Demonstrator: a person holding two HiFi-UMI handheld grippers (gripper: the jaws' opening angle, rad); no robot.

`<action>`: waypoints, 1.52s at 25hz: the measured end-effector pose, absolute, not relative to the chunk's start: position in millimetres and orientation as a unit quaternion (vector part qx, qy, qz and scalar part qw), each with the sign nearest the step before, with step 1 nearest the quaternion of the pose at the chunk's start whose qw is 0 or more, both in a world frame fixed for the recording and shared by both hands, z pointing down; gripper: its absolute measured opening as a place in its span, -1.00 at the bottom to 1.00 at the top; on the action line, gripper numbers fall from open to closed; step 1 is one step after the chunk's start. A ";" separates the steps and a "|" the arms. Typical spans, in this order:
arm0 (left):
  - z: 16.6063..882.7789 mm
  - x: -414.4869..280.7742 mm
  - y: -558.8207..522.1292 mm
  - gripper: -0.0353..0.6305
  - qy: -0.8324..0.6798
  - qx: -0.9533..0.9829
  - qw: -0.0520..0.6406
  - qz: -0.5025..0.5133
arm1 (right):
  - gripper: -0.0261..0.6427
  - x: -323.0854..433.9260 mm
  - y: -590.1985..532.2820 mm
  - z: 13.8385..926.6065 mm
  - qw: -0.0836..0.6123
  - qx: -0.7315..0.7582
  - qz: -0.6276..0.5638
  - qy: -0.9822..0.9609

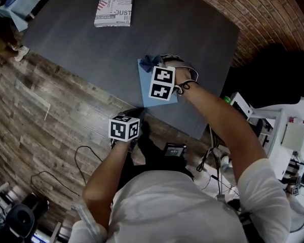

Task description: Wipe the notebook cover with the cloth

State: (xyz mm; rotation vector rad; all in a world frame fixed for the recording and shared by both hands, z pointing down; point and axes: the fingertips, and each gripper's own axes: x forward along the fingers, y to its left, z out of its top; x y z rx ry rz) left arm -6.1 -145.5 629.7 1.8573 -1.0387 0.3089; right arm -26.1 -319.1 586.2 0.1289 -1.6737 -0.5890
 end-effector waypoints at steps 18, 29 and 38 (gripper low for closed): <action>631.4 -0.7 -144.0 -0.87 -0.402 0.764 0.487 0.132 | -0.66 -51.1 -327.6 613.6 0.657 0.008 -0.377 -0.653; 630.2 -1.5 -146.6 -0.87 -0.403 0.767 0.482 0.133 | -0.67 -42.2 -304.9 616.1 0.661 -0.017 -0.382 -0.646; 630.8 -1.0 -147.0 -0.87 -0.402 0.769 0.477 0.138 | -0.67 -33.4 -277.8 616.5 0.664 -0.040 -0.376 -0.645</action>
